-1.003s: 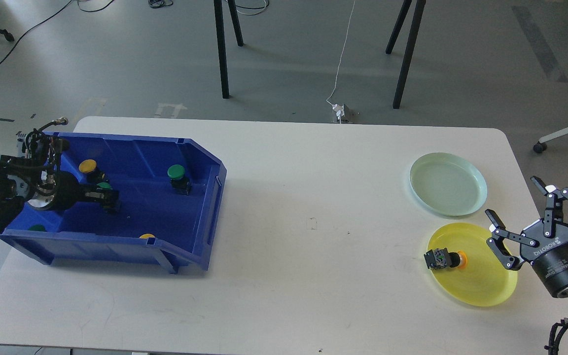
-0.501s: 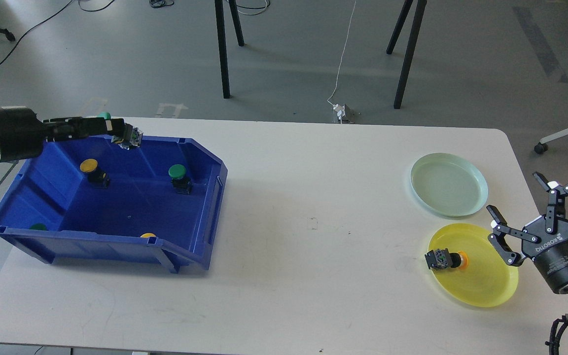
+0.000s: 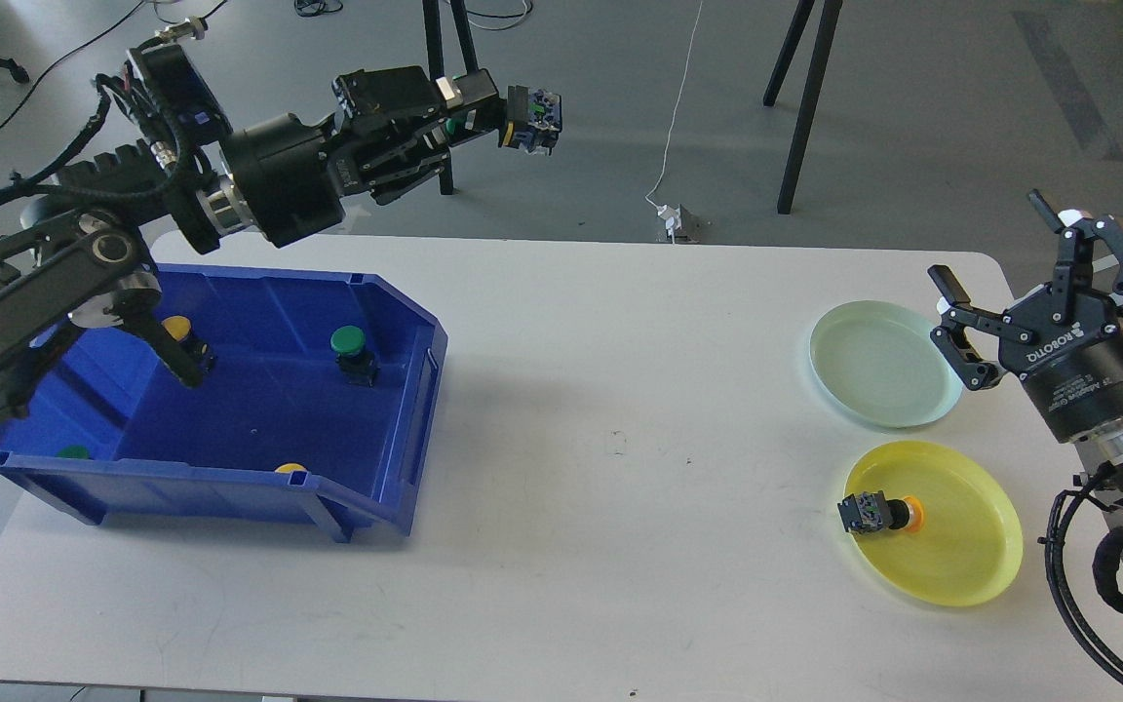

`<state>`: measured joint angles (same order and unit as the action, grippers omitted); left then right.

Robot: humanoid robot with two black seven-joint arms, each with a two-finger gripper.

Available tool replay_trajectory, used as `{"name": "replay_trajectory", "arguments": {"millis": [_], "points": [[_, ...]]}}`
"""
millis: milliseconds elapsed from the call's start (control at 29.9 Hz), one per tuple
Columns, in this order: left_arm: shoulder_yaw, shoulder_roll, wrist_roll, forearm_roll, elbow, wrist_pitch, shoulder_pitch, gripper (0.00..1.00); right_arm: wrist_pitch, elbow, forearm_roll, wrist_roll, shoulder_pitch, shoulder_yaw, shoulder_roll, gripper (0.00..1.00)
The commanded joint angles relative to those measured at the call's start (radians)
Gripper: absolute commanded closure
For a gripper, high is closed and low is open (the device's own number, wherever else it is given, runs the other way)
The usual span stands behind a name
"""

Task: Pass button and place on color plate

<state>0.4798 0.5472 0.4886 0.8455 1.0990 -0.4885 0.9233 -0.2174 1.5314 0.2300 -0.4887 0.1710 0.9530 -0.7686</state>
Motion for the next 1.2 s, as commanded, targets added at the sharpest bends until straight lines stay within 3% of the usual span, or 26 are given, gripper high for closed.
{"name": "replay_trajectory", "arguments": {"millis": [0, 234, 535, 735, 1170], "points": [[0.002, -0.075, 0.000, -0.003, -0.045, 0.000, -0.006, 0.91, 0.007, -0.049, 0.031, 0.000, 0.181, -0.193, 0.011, 0.06], [-0.001, -0.101, 0.000, -0.002, -0.044, 0.000, -0.006, 0.91, 0.069, -0.155, 0.025, 0.000, 0.455, -0.418, 0.202, 0.06], [0.000, -0.102, 0.000, -0.003, -0.045, 0.000, -0.006, 0.90, 0.078, -0.310, 0.012, 0.000, 0.599, -0.524, 0.475, 0.06], [-0.001, -0.102, 0.000, -0.003, -0.048, 0.000, -0.006, 0.90, 0.108, -0.307, -0.020, 0.000, 0.613, -0.504, 0.537, 0.06], [0.000, -0.102, 0.000, -0.003, -0.054, 0.000, -0.006, 0.90, 0.110, -0.301, -0.054, 0.000, 0.611, -0.481, 0.552, 0.06]]}}
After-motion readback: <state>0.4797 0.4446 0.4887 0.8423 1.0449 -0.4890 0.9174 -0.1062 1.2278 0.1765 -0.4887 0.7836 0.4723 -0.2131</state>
